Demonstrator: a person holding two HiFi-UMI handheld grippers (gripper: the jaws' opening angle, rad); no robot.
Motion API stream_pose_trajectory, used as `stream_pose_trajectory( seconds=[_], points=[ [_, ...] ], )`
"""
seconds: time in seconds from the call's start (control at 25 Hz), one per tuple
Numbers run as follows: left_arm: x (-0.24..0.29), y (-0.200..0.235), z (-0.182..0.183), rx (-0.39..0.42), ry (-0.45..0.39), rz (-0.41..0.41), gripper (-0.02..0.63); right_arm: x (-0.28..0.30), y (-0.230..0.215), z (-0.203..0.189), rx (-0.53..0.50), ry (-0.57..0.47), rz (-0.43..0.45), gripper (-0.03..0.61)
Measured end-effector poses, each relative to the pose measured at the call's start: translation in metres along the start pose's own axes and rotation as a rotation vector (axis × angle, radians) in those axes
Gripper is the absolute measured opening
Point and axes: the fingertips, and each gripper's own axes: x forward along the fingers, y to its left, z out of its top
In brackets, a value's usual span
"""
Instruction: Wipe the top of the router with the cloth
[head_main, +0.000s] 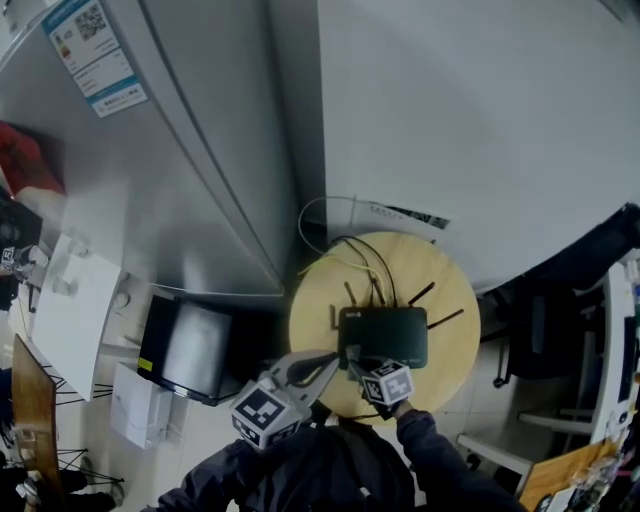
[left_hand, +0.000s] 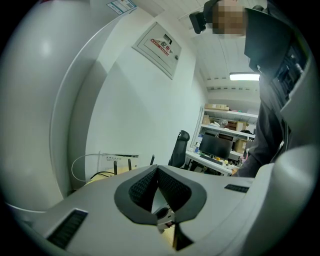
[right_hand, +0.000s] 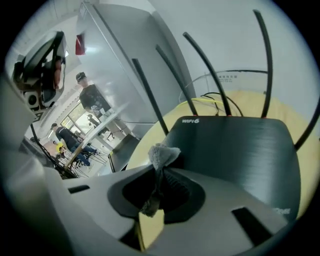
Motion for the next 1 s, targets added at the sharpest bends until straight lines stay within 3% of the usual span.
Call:
stream_pose_trajectory(
  seconds=[0.6,0.84,1.0],
  points=[
    [0.012,-0.007,-0.002,-0.005,0.019,-0.053,-0.008,-0.118,-0.147,-0.048,0.15,-0.041,-0.252,0.071],
    [0.012,-0.007,-0.001,-0.003,0.022,-0.049,-0.008,-0.119,-0.142,-0.042,0.152,-0.064,-0.264,0.071],
    [0.009,-0.004,-0.001,-0.003,0.018,-0.03,-0.007,-0.094,-0.097,-0.027,0.114,-0.108,-0.155,0.071]
  ],
)
